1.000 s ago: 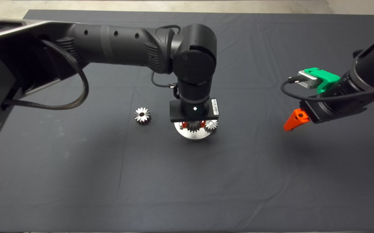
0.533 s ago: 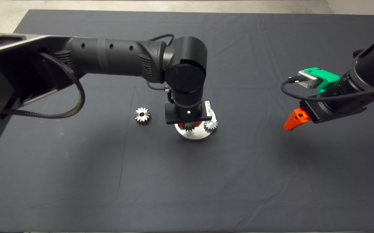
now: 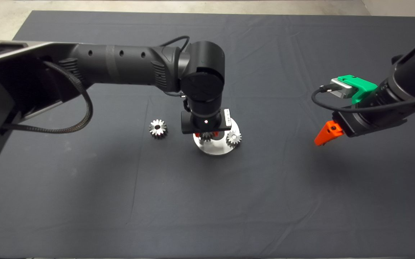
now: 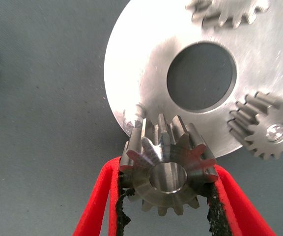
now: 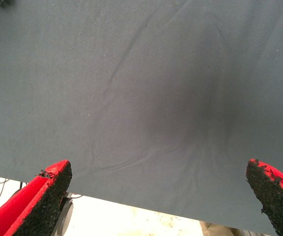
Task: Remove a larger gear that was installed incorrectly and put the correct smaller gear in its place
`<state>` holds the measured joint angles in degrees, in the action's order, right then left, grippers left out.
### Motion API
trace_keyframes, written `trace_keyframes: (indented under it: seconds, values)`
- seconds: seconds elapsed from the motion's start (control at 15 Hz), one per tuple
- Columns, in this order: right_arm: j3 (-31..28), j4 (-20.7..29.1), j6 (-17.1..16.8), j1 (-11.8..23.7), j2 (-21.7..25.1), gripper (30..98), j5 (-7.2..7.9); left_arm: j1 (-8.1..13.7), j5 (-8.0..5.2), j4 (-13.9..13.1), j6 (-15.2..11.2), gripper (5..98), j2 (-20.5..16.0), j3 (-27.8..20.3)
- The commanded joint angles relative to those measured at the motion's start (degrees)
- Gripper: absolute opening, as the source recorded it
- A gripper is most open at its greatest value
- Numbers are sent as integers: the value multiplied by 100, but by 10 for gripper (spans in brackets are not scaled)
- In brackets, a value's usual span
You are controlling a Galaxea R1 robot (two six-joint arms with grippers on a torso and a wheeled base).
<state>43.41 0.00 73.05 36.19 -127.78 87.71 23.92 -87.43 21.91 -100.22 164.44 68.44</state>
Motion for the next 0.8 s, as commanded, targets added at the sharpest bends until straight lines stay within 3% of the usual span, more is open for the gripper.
trace_keyframes:
  seconds: [0.0, 0.27, 0.73]
  values:
    - [-2, 185, -28, 143, 10, 940, 502, 78, -389, 86, 12, 322, -13, -34]
    - [-7, 185, -30, 143, 3, 940, 510, -87, -382, 229, 11, 322, -12, -34]
    - [-41, 193, -37, 134, -2, 940, 510, -89, -389, 364, 11, 322, -56, -25]
